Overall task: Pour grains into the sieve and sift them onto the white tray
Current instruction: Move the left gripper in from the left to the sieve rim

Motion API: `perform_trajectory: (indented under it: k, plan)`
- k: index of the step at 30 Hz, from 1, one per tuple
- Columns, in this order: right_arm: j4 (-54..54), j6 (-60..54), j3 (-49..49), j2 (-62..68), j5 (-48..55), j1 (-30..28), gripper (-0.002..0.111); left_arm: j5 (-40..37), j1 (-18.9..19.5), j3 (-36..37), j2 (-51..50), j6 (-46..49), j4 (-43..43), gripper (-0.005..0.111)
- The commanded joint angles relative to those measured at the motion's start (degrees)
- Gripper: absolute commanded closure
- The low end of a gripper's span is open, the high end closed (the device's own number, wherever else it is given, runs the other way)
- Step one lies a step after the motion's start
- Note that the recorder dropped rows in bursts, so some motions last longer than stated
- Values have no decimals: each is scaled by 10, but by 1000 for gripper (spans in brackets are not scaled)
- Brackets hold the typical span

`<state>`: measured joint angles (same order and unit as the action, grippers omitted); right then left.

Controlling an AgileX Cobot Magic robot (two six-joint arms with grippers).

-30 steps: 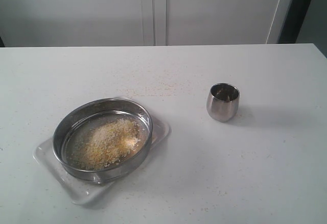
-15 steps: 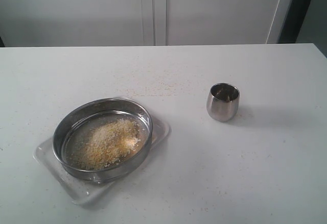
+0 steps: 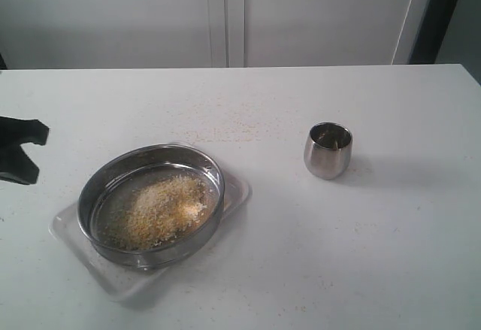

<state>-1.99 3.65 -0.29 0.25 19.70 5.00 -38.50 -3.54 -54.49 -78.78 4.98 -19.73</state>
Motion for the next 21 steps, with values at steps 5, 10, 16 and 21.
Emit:
perform_trajectory:
  k: [5,10,16,21]
  plan:
    - [-1,1,3,-3,-5,-3,108,-3,-92,-42,-75,-174,81,107]
    - [-1,1,3,-3,-5,-3,108,15,-117,-43,-97,-241,84,107]
    - [-1,1,3,-3,-5,-3,108,30,-126,-43,-109,-281,85,86]
    - [0,1,3,-3,-5,-3,108,29,-126,-43,-109,-286,97,57]
